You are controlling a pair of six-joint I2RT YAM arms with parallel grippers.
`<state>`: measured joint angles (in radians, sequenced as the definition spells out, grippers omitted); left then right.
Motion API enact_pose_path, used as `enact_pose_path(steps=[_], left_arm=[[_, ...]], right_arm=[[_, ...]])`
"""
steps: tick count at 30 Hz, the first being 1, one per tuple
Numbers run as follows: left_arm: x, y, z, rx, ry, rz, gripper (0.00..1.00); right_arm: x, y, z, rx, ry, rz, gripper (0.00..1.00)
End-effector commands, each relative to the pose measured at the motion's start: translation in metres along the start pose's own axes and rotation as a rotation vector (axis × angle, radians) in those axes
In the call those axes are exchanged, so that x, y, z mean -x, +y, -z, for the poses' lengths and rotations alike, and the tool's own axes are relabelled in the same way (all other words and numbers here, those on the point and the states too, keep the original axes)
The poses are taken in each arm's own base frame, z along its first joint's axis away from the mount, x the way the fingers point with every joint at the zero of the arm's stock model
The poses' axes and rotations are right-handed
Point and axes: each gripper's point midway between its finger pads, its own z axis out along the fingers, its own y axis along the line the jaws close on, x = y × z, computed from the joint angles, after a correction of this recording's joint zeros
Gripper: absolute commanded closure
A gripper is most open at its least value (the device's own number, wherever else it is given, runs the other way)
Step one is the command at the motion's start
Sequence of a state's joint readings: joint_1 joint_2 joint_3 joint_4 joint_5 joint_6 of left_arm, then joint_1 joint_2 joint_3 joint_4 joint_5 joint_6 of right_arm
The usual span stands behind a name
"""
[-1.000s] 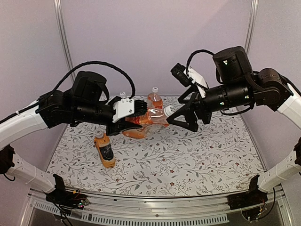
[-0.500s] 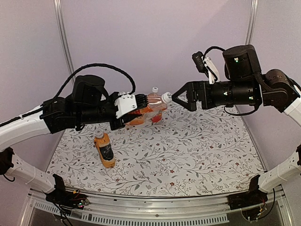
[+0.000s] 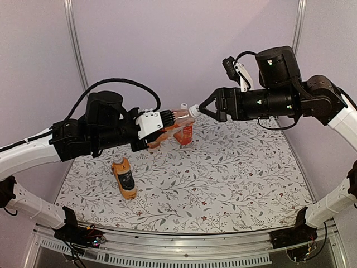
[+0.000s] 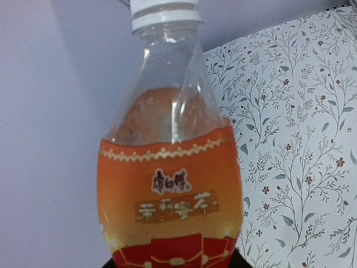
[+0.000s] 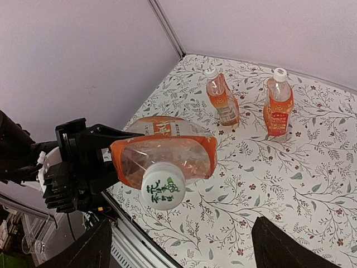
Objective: Unscrew the bottle caps
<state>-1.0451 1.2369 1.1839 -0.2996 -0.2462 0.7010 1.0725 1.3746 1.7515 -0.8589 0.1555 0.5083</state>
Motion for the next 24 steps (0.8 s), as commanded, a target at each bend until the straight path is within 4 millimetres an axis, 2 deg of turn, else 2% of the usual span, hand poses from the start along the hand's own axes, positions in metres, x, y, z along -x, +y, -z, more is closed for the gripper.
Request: enact_pose_path(steps=[1,5,10,19,21,23,24], left_arm=[[0.009,0.008,0.010,0.043,-0.035,-0.031,1.00],[0.010,0.009,0.008,0.049,-0.036,-0.035,1.00],[0.013,0.011,0.009,0.053,-0.047,-0.038,1.00],[0.014,0.011,0.008,0.057,-0.053,-0.034,1.00],[0.015,0.013,0.009,0.061,-0.058,-0.002,1.00],[0.021,0.017,0.012,0.041,-0.070,0.081,1.00],[0.025,0.017,0.015,0.006,-0.083,0.127,1.00]], right_arm=[[0.008,0.023,-0.010,0.093,0.032,0.005,0.15],[0.011,0.028,-0.029,0.092,0.048,0.013,0.20],[0.010,0.017,-0.039,0.048,0.051,0.011,0.36],[0.001,0.020,-0.046,0.079,0.086,0.005,0.81],[-0.007,0.029,-0.045,0.135,0.122,0.021,0.92],[-0.016,0.046,-0.039,0.242,0.178,0.059,1.00],[-0.020,0.056,-0.031,0.309,0.205,0.109,1.00]])
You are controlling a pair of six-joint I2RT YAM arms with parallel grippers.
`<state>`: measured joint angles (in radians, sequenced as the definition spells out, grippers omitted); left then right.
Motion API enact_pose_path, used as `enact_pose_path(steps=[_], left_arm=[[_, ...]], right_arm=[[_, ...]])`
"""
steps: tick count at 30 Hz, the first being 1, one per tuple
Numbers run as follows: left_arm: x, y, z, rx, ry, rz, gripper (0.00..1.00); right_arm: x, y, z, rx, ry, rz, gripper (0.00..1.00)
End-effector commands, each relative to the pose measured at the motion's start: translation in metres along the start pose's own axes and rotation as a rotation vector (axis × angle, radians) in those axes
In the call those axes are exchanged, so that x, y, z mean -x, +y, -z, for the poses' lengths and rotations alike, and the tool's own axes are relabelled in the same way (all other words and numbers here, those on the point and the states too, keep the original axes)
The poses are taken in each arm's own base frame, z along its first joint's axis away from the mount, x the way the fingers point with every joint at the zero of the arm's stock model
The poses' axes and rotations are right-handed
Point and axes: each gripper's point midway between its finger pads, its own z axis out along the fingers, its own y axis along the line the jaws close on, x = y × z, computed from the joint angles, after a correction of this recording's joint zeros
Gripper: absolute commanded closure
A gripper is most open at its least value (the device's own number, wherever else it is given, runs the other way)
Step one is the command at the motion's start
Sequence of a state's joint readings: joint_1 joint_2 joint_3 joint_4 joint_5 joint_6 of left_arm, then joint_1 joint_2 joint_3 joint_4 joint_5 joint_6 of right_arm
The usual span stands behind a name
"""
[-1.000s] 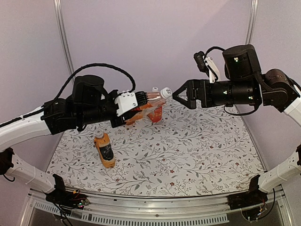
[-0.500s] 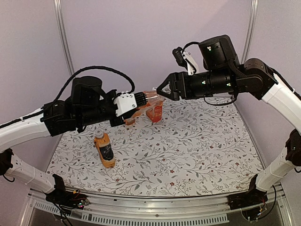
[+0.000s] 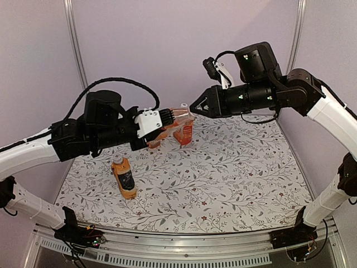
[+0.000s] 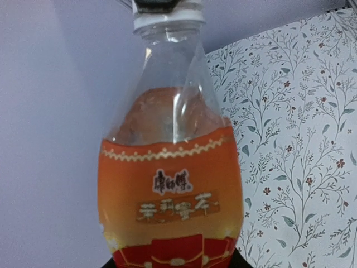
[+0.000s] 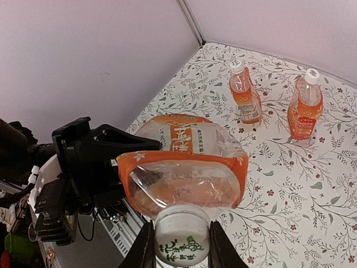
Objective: Unscrew the bottle caps
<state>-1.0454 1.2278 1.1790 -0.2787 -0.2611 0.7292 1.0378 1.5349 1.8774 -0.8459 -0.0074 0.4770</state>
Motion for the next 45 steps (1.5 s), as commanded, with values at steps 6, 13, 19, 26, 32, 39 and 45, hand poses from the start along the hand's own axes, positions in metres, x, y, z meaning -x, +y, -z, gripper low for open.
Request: enact_pose_path(steps=[6,13,19,26,32,39,45], left_arm=[[0.057,-0.043,0.054,-0.464,-0.218,0.239,1.00],[0.077,-0.073,0.086,-0.751,-0.256,0.318,1.00],[0.080,-0.070,0.079,-0.725,-0.252,0.332,1.00],[0.065,-0.051,0.056,-0.537,-0.202,0.314,1.00],[0.033,-0.019,0.024,-0.213,-0.109,0.164,1.00],[0.018,0.020,0.008,0.095,-0.046,-0.001,1.00],[0.013,0.016,0.005,0.123,-0.032,-0.083,1.00]], right_arm=[[-0.069,0.066,0.044,0.382,0.199,0.584,1.00],[-0.098,0.044,0.060,0.356,0.396,0.881,1.00],[-0.094,0.039,0.050,0.322,0.411,0.967,0.98],[-0.041,0.039,0.051,0.151,0.150,0.825,0.01],[-0.007,0.031,0.057,0.029,-0.011,0.364,0.01],[-0.002,-0.003,0.043,-0.116,-0.081,0.031,0.01],[0.019,0.003,0.033,-0.026,-0.136,-0.013,0.05]])
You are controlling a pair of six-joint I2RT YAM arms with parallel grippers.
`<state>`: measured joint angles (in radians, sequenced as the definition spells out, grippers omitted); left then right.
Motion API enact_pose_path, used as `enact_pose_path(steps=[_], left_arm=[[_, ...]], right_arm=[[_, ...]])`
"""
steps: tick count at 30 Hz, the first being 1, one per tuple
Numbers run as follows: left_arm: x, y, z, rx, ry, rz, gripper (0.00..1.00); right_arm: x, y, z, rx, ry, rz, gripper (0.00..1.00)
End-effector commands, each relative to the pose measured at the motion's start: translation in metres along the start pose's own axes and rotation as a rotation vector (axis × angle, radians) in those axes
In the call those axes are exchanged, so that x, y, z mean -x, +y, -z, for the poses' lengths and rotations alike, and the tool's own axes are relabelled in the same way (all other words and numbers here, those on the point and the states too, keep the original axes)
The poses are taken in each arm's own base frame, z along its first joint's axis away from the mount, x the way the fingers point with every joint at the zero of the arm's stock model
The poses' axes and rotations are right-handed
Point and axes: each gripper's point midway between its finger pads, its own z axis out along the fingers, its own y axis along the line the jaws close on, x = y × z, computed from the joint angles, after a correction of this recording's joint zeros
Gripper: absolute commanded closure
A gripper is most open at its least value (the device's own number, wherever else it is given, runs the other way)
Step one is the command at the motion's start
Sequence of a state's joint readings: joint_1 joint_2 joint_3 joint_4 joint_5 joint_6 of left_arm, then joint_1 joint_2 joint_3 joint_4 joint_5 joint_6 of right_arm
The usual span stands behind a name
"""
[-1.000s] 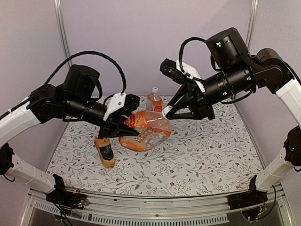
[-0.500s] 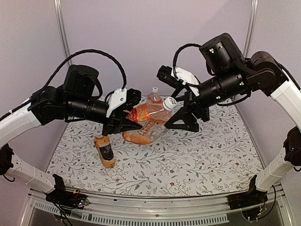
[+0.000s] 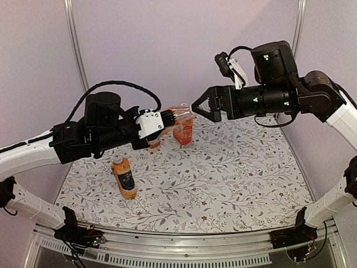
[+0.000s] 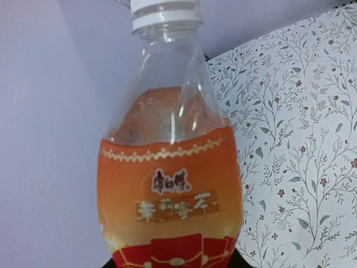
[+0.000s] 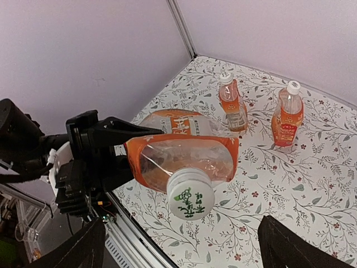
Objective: Unscrew the bottle caps
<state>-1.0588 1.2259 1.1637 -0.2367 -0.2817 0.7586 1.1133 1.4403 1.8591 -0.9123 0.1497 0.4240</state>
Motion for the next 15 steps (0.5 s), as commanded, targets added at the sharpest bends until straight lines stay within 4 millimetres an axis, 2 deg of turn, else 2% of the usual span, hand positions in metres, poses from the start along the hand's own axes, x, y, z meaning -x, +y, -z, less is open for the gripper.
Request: enact_pose_path(steps=[1,3,5,10,15], left_arm=[[0.008,0.014,0.005,0.096,-0.018,-0.059,1.00],[0.008,0.014,0.006,0.096,-0.019,-0.058,1.00],[0.009,0.015,0.008,0.101,-0.021,-0.062,1.00],[0.011,0.015,0.007,0.098,-0.026,-0.065,1.00],[0.011,0.014,0.006,0.096,-0.030,-0.065,1.00]], right_arm=[[0.025,-0.003,-0.009,0.044,-0.087,-0.116,0.14],[0.026,-0.007,-0.014,0.046,-0.082,-0.135,0.23],[0.024,-0.007,-0.017,0.057,-0.069,-0.146,0.29],[0.018,-0.002,-0.028,0.082,-0.032,-0.148,0.35],[0.008,0.001,-0.033,0.103,0.009,-0.145,0.36]])
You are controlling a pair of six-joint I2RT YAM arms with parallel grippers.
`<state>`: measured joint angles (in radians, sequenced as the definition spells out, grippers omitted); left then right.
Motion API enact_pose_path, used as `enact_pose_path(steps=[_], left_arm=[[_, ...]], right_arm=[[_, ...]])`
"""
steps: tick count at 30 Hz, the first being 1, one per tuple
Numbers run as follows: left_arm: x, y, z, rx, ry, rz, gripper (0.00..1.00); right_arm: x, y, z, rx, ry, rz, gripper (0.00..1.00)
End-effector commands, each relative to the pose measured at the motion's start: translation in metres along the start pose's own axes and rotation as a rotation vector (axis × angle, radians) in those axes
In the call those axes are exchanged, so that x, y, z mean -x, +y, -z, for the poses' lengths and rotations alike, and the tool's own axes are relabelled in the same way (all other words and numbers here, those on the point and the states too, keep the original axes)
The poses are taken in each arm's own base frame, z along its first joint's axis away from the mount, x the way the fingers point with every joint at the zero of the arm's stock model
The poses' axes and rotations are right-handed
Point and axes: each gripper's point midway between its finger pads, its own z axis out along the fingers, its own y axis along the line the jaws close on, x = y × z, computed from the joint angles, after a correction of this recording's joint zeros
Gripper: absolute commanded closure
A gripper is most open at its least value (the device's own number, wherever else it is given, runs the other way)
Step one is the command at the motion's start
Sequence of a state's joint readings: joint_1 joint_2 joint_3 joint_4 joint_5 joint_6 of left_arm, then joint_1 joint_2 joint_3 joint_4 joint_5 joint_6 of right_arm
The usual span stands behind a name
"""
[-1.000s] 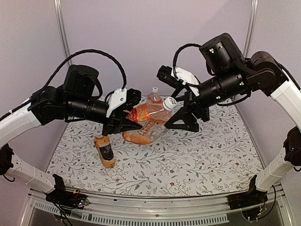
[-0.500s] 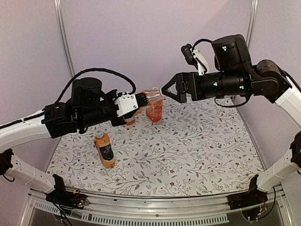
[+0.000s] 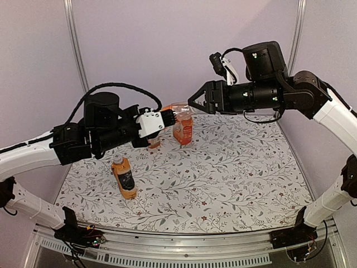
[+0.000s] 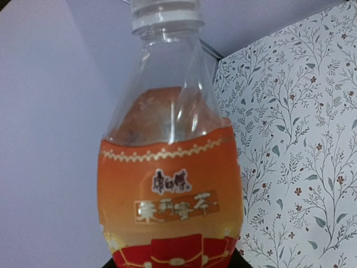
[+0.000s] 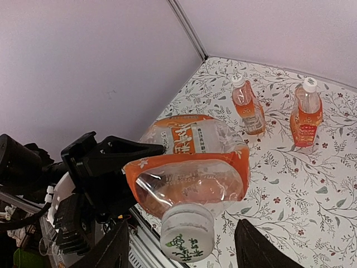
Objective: Unscrew the bottle caps
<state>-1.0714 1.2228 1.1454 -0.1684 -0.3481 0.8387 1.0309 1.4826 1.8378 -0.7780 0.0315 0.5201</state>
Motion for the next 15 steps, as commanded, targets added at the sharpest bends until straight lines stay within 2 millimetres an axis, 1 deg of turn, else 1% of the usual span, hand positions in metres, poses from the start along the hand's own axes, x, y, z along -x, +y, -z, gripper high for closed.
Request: enact_pose_path(steps=[1,3,5,7,12,15], left_arm=[[0.009,0.004,0.005,0.024,-0.036,0.003,1.00],[0.009,0.005,0.005,0.024,-0.036,0.004,1.00],[0.009,0.005,0.005,0.025,-0.036,0.003,1.00],[0.009,0.005,0.005,0.027,-0.035,0.004,1.00],[0.010,0.004,0.006,0.017,-0.038,0.013,1.00],[0.012,-0.008,0.010,-0.060,-0.052,0.045,1.00]], right_arm=[[-0.013,0.001,-0.007,0.026,0.049,-0.009,0.38],[-0.015,-0.001,-0.007,0.016,0.052,-0.011,0.44],[-0.016,-0.001,-0.007,0.017,0.055,-0.009,0.53],[-0.017,-0.001,-0.009,0.021,0.061,-0.008,0.67],[-0.019,-0.001,-0.008,0.024,0.071,0.015,0.99],[-0.025,0.006,-0.004,0.065,0.103,0.080,1.00]])
